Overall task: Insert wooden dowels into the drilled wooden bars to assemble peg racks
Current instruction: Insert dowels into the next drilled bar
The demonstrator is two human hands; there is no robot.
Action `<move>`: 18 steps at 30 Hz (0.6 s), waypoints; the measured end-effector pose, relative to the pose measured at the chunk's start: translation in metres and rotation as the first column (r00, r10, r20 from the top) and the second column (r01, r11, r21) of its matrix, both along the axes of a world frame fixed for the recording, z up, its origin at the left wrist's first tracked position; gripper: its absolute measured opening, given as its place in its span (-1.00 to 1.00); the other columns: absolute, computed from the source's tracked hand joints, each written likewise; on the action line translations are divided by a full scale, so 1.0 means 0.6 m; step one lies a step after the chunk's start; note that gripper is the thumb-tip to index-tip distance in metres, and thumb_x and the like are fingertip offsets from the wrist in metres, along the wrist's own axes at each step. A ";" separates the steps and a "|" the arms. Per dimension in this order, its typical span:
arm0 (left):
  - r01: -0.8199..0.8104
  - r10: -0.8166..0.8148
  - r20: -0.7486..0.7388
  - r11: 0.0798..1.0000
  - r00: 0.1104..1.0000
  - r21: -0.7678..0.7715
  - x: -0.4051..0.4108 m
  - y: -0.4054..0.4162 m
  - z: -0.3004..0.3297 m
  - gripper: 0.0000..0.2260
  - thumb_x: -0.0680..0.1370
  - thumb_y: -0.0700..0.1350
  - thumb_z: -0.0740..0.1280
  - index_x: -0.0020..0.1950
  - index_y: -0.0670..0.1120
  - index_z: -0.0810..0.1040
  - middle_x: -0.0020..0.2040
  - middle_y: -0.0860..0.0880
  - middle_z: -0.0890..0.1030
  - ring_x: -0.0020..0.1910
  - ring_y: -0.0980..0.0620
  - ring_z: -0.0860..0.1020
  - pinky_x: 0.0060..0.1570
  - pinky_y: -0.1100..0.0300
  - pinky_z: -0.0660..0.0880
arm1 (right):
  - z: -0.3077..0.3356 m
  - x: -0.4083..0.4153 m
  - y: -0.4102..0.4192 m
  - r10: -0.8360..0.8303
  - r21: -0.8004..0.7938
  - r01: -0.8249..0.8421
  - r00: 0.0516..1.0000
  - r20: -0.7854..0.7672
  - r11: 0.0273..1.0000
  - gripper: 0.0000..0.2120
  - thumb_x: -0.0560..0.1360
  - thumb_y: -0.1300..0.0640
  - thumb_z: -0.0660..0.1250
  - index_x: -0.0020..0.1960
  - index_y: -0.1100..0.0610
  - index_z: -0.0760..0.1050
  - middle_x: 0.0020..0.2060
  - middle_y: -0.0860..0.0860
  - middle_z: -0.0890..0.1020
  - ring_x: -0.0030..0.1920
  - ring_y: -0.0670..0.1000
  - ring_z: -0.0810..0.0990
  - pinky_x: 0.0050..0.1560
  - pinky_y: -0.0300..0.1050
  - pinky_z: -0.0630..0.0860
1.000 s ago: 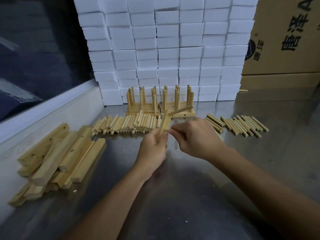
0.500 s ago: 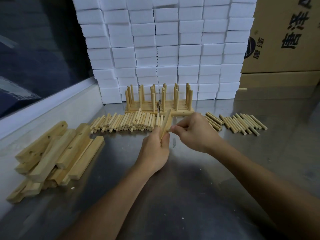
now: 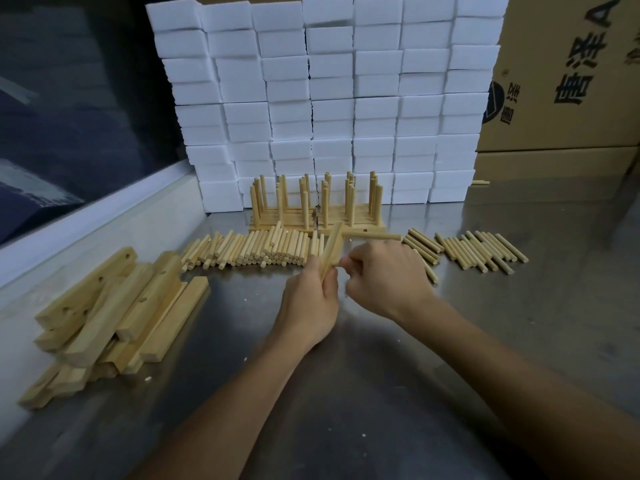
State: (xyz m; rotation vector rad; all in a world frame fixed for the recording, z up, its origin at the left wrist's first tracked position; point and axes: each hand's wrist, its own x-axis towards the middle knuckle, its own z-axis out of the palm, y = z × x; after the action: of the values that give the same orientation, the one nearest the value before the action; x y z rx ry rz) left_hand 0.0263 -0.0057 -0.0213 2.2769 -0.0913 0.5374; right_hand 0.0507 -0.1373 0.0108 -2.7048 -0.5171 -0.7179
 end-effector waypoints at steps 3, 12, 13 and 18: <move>0.011 -0.011 0.004 0.999 1.000 0.049 -0.004 -0.002 -0.001 -0.84 0.68 -0.05 0.15 0.09 -0.10 0.47 -0.26 -0.02 0.51 -0.34 0.11 0.47 -0.45 0.30 0.26 | -0.002 0.006 -0.001 0.018 0.247 0.037 0.977 -0.214 0.968 -0.65 0.54 0.10 0.33 -0.42 0.09 0.51 -0.64 -0.15 0.42 -0.59 -0.11 0.40 -0.55 -0.31 0.20; 0.014 -0.016 0.029 0.995 0.999 0.097 -0.003 -0.003 -0.004 -0.88 0.67 -0.05 0.17 -0.04 -0.02 0.38 -0.29 0.04 0.48 -0.37 0.13 0.45 -0.48 0.34 0.31 | -0.003 0.018 -0.006 0.125 0.541 0.174 0.873 -0.471 0.823 -0.68 0.55 0.02 0.33 -0.37 0.01 0.63 -0.25 0.05 0.70 -0.32 -0.09 0.59 -0.31 -0.13 0.50; 0.023 -0.024 0.017 0.996 1.000 0.084 -0.001 -0.002 -0.005 -0.88 0.67 -0.05 0.17 -0.04 -0.02 0.39 -0.29 0.05 0.49 -0.36 0.13 0.46 -0.45 0.38 0.35 | -0.006 0.019 -0.006 0.113 0.526 0.156 0.889 -0.443 0.836 -0.67 0.55 0.02 0.33 -0.37 0.01 0.62 -0.31 0.04 0.69 -0.40 -0.15 0.56 -0.34 -0.14 0.49; 0.085 -0.127 -0.097 0.930 0.987 -0.358 0.012 0.003 -0.006 -0.77 0.64 0.01 0.18 -0.21 0.11 0.47 -0.42 0.07 0.45 -0.52 0.11 0.41 -0.50 0.20 0.34 | -0.019 0.020 0.004 0.098 0.458 0.054 0.948 -0.302 0.887 -0.68 0.59 0.03 0.30 -0.20 0.18 0.68 -0.51 0.08 0.55 -0.59 -0.13 0.35 -0.46 -0.20 0.33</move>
State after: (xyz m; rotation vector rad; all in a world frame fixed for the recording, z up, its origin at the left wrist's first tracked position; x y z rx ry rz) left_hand 0.0333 -0.0036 -0.0249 1.9340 -0.0536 0.3297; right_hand 0.0627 -0.1346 -0.0006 -2.2902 -0.2537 -0.3273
